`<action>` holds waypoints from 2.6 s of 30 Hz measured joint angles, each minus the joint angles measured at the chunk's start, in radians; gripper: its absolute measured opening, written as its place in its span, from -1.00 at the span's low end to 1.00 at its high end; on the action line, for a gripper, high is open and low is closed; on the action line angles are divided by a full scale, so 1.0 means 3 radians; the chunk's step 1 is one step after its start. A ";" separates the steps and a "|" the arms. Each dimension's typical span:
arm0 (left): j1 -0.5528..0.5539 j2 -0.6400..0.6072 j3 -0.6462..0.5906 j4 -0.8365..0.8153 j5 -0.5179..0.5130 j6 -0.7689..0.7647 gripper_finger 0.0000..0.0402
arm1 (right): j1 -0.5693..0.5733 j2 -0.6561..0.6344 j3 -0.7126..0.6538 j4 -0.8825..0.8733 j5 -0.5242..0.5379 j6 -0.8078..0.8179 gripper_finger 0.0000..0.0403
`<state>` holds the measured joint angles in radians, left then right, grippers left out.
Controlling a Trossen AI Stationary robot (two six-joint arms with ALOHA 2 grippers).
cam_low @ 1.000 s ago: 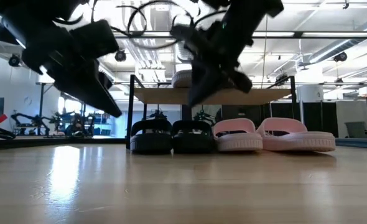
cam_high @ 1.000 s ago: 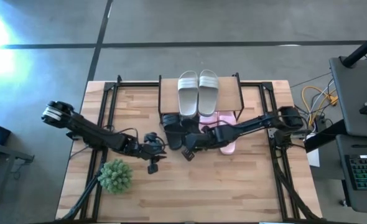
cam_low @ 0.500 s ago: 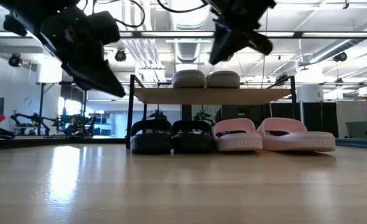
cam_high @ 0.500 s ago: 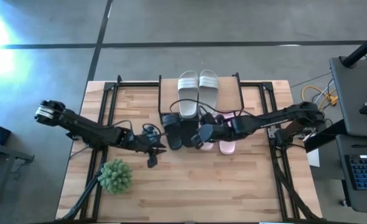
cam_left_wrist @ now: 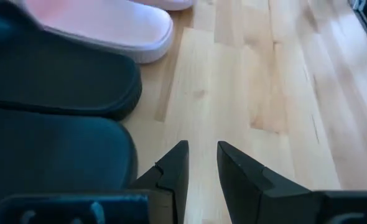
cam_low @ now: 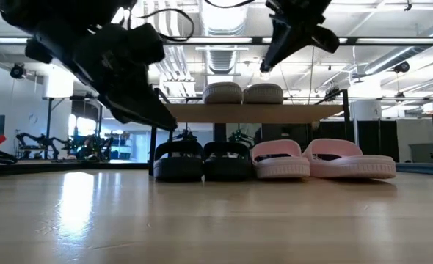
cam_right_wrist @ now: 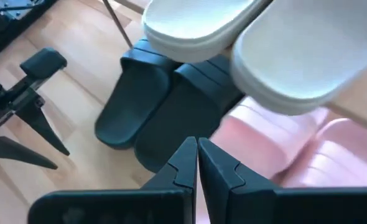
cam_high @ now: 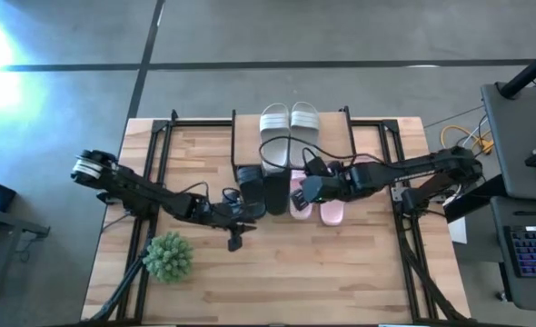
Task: Pick and place slides into the shelf
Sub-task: Adjust the black slides under the shelf
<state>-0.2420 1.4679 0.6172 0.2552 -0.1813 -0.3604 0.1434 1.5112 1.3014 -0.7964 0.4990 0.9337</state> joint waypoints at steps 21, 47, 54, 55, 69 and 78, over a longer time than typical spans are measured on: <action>0.0485 0.0722 0.0414 -0.0514 -0.0305 -0.0056 -0.65 | -0.0044 -0.0809 -0.0362 -0.0834 0.0363 -0.0010 -0.96; 0.0495 0.0701 0.0948 -0.0531 0.0297 0.0541 -0.65 | -0.0039 -0.1261 -0.0944 -0.0613 0.0464 0.0357 -0.96; 0.0493 0.1059 0.1145 -0.0403 0.0582 0.0587 -0.65 | -0.0037 -0.1254 -0.0968 -0.0608 0.0444 0.0376 -0.96; 0.0492 0.1121 0.1210 -0.0345 0.0592 0.0635 -0.65 | -0.0037 -0.1254 -0.0968 -0.0608 0.0444 0.0376 -0.96; 0.0650 0.1654 0.1674 -0.0709 0.0206 0.0897 -0.65 | -0.0036 -0.1255 -0.0971 -0.0612 0.0406 0.0378 -0.96; 0.0959 0.1599 0.1670 -0.0676 -0.0206 0.1065 -0.65 | -0.0036 -0.1255 -0.0971 -0.0613 0.0409 0.0362 -0.96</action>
<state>0.0458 1.9476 1.1183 0.0525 -0.2432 -0.0410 0.1326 1.1347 1.0100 -0.9802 0.6216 1.0424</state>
